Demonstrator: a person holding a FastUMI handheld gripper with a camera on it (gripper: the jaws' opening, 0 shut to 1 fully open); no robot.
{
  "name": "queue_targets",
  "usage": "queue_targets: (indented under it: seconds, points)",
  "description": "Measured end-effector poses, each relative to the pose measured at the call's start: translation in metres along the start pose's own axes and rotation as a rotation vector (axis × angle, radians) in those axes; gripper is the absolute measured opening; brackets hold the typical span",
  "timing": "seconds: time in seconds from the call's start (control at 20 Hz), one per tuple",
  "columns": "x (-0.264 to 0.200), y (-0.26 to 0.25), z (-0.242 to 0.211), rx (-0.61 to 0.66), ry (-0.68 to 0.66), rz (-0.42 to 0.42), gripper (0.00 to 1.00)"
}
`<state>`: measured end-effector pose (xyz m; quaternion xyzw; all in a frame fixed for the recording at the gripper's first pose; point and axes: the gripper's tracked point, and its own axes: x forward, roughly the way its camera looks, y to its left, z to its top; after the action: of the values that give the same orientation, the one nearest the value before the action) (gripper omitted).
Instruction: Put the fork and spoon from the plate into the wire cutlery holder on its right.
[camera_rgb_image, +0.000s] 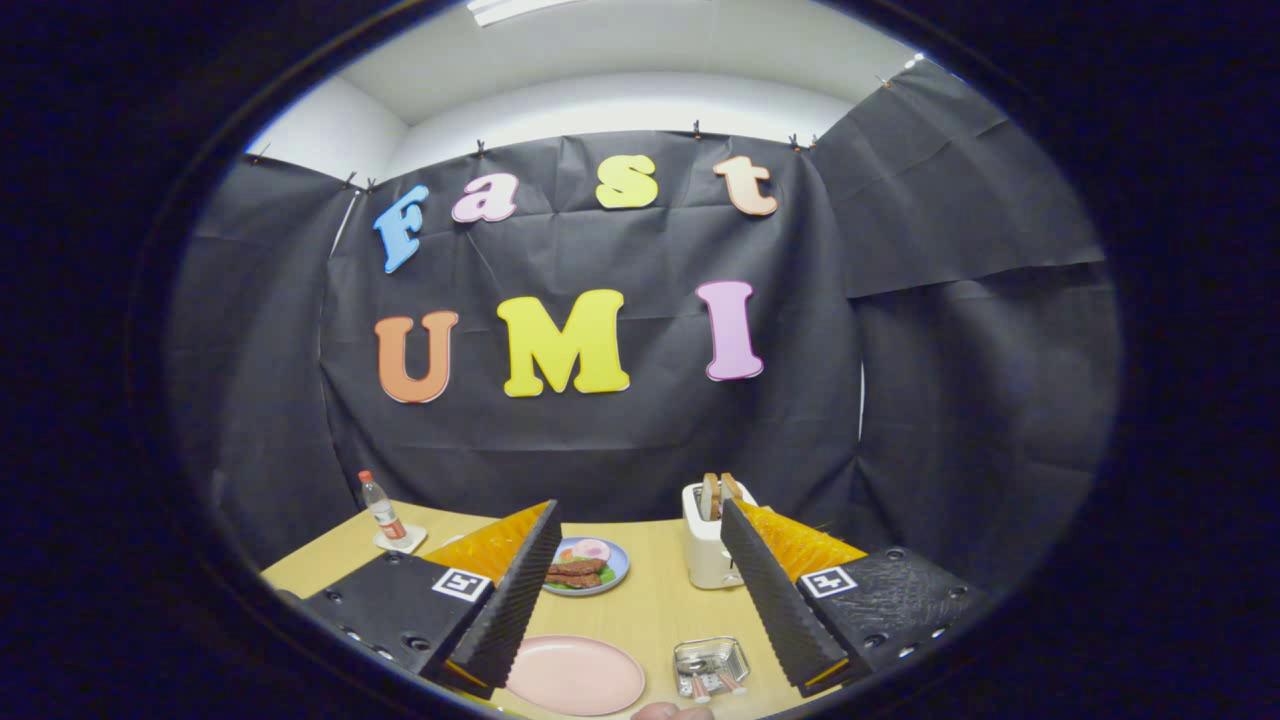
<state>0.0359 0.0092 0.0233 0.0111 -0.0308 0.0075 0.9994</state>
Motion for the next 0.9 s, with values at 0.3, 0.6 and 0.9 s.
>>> queue_targets:
  seconds: [0.3, 0.6, 0.9]
  points:
    - [-0.003, 0.016, 0.004, -0.044, -0.029, 0.022, 0.96]
    - [-0.006, 0.032, 0.018, -0.078, -0.052, 0.044, 0.96]
    - [-0.007, 0.035, 0.019, -0.079, -0.04, 0.038, 0.96]
